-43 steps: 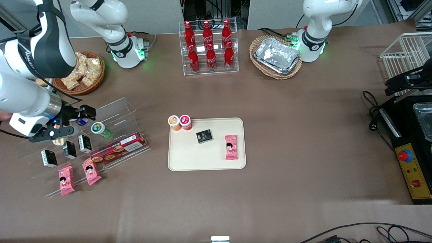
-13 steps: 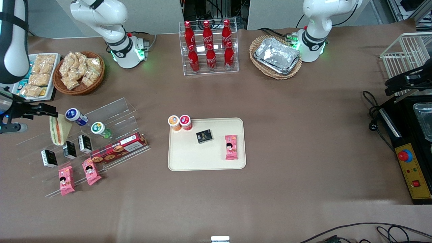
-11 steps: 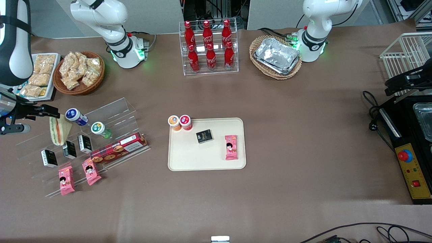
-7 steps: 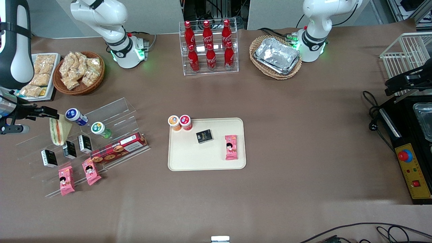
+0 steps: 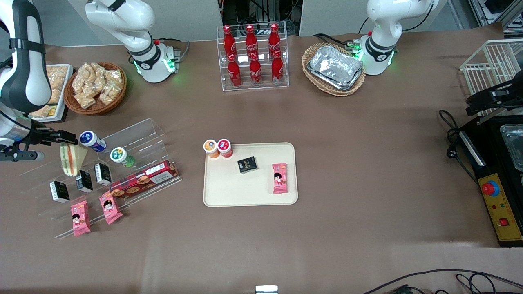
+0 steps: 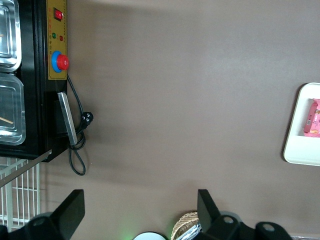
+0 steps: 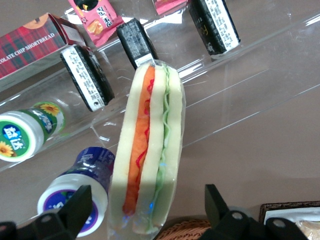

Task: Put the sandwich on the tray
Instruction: 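Lower the right gripper over the sandwich and close on its edge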

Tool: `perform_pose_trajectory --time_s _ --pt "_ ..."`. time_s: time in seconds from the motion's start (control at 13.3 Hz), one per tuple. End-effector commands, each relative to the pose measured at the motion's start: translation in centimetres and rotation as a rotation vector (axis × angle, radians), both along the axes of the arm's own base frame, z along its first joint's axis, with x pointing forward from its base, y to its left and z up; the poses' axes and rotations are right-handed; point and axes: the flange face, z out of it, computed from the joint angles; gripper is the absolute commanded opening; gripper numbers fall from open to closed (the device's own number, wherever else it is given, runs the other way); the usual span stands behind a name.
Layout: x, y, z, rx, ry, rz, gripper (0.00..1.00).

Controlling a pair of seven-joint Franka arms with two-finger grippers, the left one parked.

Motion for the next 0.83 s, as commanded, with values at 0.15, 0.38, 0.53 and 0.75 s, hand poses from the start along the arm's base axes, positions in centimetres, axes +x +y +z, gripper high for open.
perform_pose_trajectory --time_s 0.15,0.38,0.53,0.75 --pt "-1.3 -1.2 -0.4 -0.009 -0.029 0.021 1.0" --pt "-1.2 -1.3 -1.1 -0.014 -0.046 0.033 1.0" --pt "-1.2 -1.3 -1.5 -0.013 -0.043 0.038 0.99" --pt "-0.8 -1.4 -2.2 -0.017 -0.051 0.041 0.98"
